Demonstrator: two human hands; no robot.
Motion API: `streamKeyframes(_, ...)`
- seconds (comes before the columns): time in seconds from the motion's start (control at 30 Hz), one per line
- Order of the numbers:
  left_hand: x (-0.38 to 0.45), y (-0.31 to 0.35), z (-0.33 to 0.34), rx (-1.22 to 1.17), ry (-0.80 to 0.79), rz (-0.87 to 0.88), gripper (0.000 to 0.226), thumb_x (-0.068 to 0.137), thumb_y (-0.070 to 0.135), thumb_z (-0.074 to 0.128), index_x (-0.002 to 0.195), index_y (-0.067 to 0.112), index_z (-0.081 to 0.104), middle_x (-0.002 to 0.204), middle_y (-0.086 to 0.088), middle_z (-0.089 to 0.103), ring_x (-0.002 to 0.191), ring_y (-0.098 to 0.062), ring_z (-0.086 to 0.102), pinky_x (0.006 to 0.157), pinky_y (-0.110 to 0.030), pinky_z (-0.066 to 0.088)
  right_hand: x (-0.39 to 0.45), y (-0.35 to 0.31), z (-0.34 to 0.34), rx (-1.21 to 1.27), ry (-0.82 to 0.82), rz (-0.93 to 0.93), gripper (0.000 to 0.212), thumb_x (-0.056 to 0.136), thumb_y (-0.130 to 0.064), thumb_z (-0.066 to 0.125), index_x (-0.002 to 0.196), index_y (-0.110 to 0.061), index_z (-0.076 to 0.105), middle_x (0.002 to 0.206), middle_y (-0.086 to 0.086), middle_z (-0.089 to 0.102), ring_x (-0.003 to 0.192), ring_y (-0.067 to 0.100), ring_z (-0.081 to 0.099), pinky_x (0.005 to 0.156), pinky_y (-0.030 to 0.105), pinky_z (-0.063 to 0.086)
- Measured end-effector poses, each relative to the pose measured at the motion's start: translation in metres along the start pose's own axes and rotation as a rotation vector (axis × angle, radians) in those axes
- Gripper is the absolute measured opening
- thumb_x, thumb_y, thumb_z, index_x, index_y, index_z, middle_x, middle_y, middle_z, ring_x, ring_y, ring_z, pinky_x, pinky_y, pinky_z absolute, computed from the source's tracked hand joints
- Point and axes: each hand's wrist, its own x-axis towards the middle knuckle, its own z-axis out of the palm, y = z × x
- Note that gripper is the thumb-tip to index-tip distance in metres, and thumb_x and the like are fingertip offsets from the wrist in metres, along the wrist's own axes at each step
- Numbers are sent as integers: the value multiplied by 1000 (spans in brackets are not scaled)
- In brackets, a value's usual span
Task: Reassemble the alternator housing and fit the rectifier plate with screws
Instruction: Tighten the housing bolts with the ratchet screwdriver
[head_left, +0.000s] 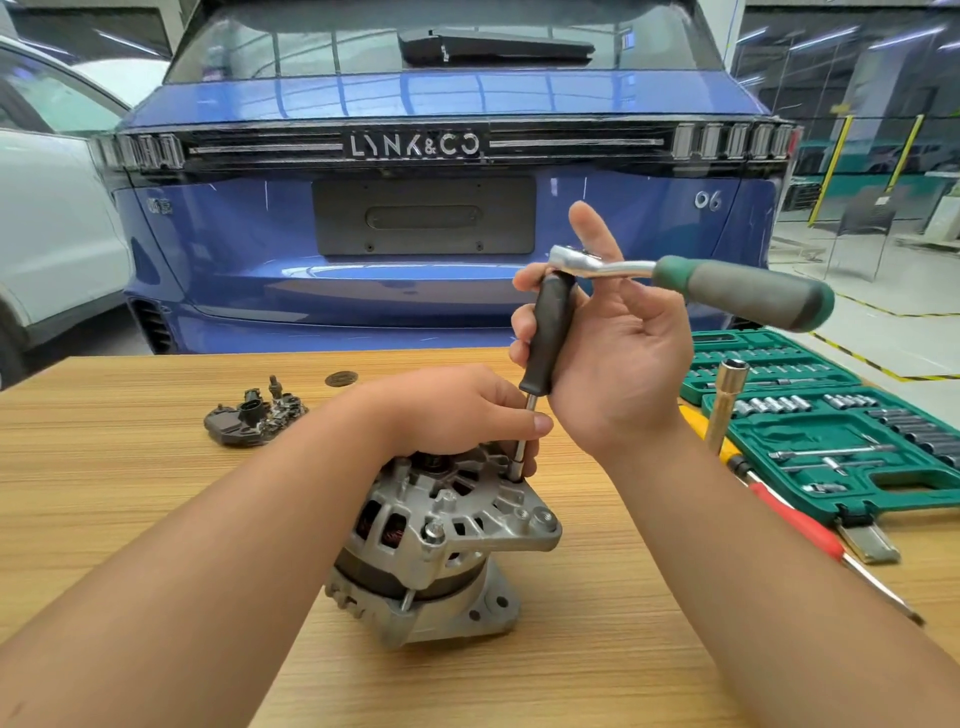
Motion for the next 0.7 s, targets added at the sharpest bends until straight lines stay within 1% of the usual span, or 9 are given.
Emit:
streamKeyframes(0.1,0,-1,0,-21,-6,9,36,103,49,51,89,31,78,92,25,75,85,9,65,84,-27,40,1,-1,0,-16,13,31,46,99,-47,33,129,-33,63,98,9,63,74,25,52,68,36,43)
streamKeyframes(0.2,0,0,0,-23,-9,9,35,103,50,51,88,32,78,92,26,75,83,10,65,82,-25,40,2,-3,8,-100,127,60,31,99,-44,49,122,-28,62,87,1,63,68,19,52,63,32,43)
streamKeyframes(0.27,0,1,0,1,-15,11,35,102,53,51,88,35,77,91,26,74,82,9,65,81,-27,42,3,-3,13,-232,266,29,23,96,-39,59,106,-18,61,75,-3,59,58,15,50,56,27,43)
streamKeyframes(0.37,0,1,0,68,-8,23,34,100,58,50,89,40,77,93,24,73,87,2,65,89,-33,48,7,-9,16,-342,443,68,20,85,-35,74,82,-20,62,60,-6,51,48,11,46,49,24,40)
streamKeyframes(0.47,2,0,1,61,4,15,35,100,59,49,88,40,76,90,27,72,84,5,64,82,-31,44,7,-17,11,-175,372,252,8,93,-25,69,95,-21,63,68,-7,59,54,9,54,57,27,43)
streamKeyframes(0.5,2,0,1,51,4,9,36,101,58,49,87,40,76,90,28,72,83,6,64,81,-30,43,6,-18,11,-104,345,257,11,94,-19,66,103,-23,63,74,-6,63,59,10,57,60,27,44)
streamKeyframes(0.53,2,-1,1,50,4,8,36,101,58,49,87,40,76,90,28,72,83,7,64,81,-30,43,5,-16,11,-74,319,228,21,94,-13,64,109,-27,63,80,-6,66,63,10,59,60,27,45)
streamKeyframes(0.6,2,-1,0,61,4,14,34,101,58,49,87,42,77,91,26,72,84,5,64,86,-33,46,2,-7,15,-196,285,70,31,97,-6,59,113,-33,62,85,-4,68,66,11,60,59,27,48)
streamKeyframes(0.7,0,-1,0,50,-2,18,34,101,57,50,87,41,77,90,24,73,83,2,65,90,-35,48,0,4,20,-452,243,-178,31,97,-9,55,116,-34,60,82,-1,62,64,14,54,56,28,48)
